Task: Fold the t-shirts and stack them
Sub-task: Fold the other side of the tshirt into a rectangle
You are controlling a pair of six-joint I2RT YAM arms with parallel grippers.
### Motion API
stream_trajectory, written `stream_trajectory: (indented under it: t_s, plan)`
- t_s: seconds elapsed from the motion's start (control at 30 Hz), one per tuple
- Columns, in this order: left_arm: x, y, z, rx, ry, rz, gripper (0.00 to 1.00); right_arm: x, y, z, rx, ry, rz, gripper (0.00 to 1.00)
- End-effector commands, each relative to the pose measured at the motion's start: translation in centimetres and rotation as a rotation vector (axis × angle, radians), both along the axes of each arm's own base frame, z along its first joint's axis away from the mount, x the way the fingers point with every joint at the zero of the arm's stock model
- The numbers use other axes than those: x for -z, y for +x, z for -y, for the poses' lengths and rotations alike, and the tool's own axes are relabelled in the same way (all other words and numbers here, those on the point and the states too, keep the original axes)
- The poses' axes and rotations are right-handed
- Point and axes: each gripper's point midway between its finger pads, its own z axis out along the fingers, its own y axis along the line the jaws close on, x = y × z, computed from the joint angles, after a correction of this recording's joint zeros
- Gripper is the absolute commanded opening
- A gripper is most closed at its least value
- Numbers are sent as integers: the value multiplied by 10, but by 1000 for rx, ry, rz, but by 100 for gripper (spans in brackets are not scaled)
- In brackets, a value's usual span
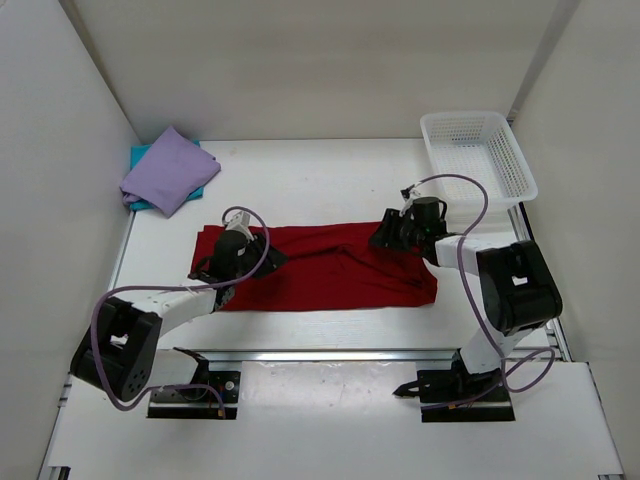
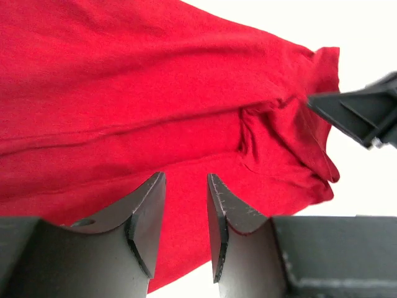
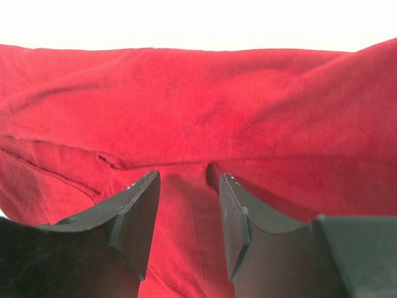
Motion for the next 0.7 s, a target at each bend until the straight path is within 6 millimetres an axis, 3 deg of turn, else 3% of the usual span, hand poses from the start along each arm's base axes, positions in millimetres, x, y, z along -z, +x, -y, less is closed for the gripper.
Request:
stream_trajectory:
  t_s: [0.0, 0.07, 0.13, 0.17, 0.23, 0.33, 0.37, 0.67]
  plan:
    - [-7, -5, 16, 50, -39, 42, 43, -19, 21, -11, -30, 27, 82, 41]
    - [-6, -8, 22, 69, -42, 44, 43, -14, 21, -9, -25, 36, 60, 40]
    - [-2, -13, 28, 93, -40, 34, 43, -9, 18, -9, -24, 38, 39, 27]
    - [-3, -14, 32, 98, -44, 36, 43, -12, 18, -9, -24, 41, 46, 26]
    - [-3, -15, 36, 112, -51, 37, 42, -14, 17, -9, -22, 43, 48, 11]
    - [-3, -15, 42, 122, -52, 38, 43, -23, 13, -9, -23, 38, 61, 0]
    - [-1, -17, 43, 126, -46, 32, 42, -35, 18, -7, -14, 39, 94, 0]
    - [22, -35, 59, 180, -28, -18, 42, -88, -2, -12, 6, 16, 188, 0]
